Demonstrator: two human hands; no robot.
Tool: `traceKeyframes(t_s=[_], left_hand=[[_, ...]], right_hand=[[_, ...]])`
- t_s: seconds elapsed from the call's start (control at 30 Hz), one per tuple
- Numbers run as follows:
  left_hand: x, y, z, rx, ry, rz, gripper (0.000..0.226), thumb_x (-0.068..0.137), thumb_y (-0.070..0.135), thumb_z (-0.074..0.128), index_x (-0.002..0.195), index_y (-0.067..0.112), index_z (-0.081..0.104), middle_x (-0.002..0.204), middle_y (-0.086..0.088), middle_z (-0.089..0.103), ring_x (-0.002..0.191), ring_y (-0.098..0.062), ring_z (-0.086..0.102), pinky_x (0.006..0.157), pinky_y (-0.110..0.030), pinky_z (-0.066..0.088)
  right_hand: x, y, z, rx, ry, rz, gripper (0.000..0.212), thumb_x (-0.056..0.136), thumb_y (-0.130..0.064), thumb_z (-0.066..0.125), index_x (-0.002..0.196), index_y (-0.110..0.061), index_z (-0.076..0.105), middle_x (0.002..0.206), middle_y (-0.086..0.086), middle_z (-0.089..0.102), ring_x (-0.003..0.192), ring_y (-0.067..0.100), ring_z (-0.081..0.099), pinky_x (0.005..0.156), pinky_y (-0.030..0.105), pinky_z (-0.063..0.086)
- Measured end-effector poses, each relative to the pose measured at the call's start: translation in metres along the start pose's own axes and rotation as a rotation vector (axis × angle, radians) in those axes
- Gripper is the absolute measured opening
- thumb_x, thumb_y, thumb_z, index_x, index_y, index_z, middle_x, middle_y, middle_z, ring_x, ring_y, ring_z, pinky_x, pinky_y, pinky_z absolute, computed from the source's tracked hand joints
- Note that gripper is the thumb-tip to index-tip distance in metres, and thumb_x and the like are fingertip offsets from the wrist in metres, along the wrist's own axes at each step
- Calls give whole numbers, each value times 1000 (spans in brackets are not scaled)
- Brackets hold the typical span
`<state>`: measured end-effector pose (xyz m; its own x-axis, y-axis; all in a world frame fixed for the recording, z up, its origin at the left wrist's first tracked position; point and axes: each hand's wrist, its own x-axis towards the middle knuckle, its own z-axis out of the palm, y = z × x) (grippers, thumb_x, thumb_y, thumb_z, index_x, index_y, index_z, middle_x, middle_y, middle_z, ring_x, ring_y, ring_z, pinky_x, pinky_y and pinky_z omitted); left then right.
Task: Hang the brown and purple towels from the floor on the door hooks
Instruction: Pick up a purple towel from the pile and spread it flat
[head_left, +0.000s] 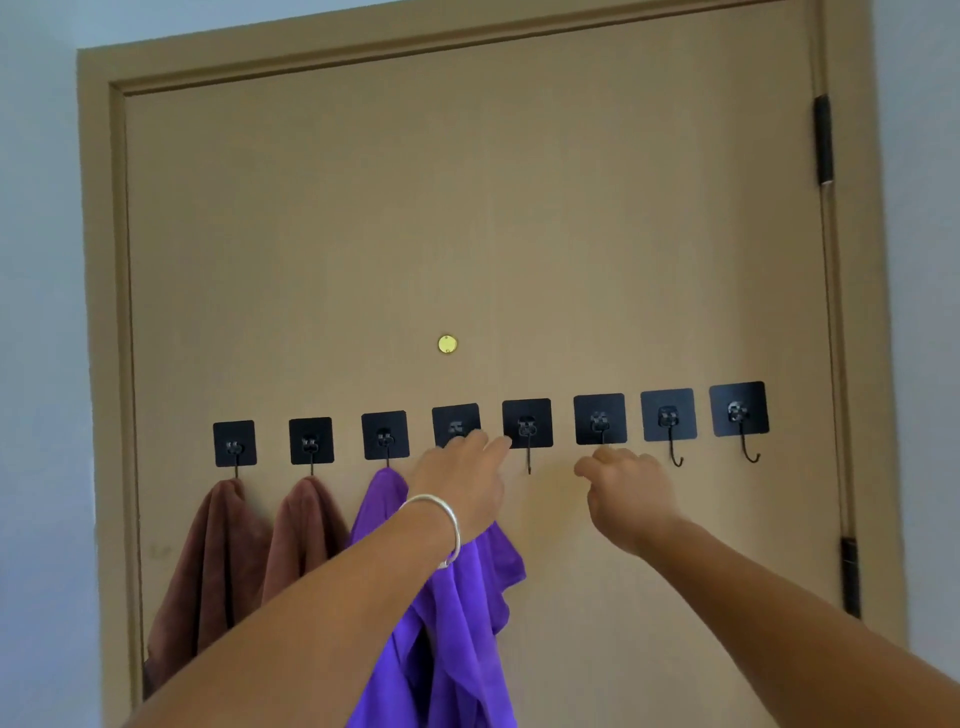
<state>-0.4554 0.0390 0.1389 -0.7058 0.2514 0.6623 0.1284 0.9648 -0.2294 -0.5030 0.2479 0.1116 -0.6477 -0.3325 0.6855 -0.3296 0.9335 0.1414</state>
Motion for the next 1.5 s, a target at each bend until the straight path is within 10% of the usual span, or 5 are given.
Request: traceKeyframes(t_s=[0.73, 1.5], left_hand=[[54, 169, 41, -476, 210, 493, 53, 93, 37, 48, 143, 25, 34, 129, 3, 46, 116, -20, 47, 95, -34, 37], [-93, 374, -129, -1121, 403, 1192, 57, 95, 39, 45, 148, 23, 31, 148, -6, 38, 130, -24, 43, 107, -37, 30]], right_hand=[[-141, 128, -88, -475, -40, 458, 56, 94, -27, 46, 147, -25, 27, 146, -1, 39, 133, 20, 38, 110, 36, 29], [-415, -25, -353, -1091, -144, 1021, 48, 73, -9, 71, 119, -13, 61, 111, 6, 63, 96, 31, 64, 85, 44, 50]])
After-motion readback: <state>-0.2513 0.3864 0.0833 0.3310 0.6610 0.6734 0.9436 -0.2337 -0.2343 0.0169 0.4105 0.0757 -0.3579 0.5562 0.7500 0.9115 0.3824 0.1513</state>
